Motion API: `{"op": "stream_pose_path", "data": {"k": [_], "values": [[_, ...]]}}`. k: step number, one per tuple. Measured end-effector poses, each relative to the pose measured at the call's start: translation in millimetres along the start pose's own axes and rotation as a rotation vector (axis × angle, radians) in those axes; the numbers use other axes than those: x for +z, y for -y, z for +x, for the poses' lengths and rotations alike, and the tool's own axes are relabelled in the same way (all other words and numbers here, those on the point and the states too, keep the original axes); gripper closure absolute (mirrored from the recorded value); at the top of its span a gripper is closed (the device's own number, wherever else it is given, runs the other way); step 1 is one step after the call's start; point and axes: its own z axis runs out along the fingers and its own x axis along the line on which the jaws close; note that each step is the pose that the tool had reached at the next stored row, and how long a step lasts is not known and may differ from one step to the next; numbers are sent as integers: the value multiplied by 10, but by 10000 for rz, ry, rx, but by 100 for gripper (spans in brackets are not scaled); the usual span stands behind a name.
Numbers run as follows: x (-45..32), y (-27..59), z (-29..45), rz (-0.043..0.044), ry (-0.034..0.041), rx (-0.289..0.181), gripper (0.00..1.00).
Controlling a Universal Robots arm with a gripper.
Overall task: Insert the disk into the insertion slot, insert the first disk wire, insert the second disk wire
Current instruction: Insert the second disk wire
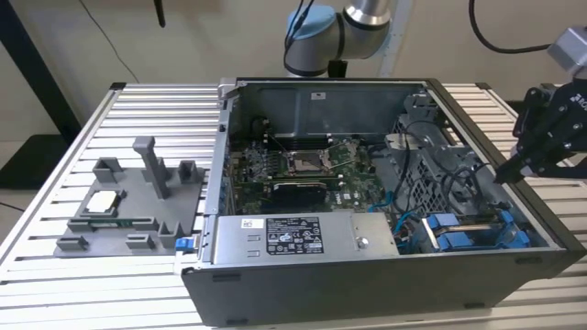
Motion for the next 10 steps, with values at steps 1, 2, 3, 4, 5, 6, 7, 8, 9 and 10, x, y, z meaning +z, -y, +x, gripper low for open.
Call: {"op": "stream_pose_path", "data": {"k": [1, 2, 3, 4, 5, 6, 7, 8, 9, 10], "values": [[-8, -19, 1, 0, 1, 0, 84], [-14, -37, 2, 0, 2, 1, 84], [-19, -56, 3, 0, 2, 1, 84], [-23, -78, 4, 0, -1, 1, 84], [-24, -99, 6, 0, -1, 1, 84], [-24, -122, 8, 0, 1, 1, 84], [-23, -147, 9, 0, 1, 1, 84], [-19, -178, 12, 0, 1, 1, 84], [-15, -209, 15, 0, 1, 1, 84], [-10, -243, 18, 0, 0, 2, 84]]}}
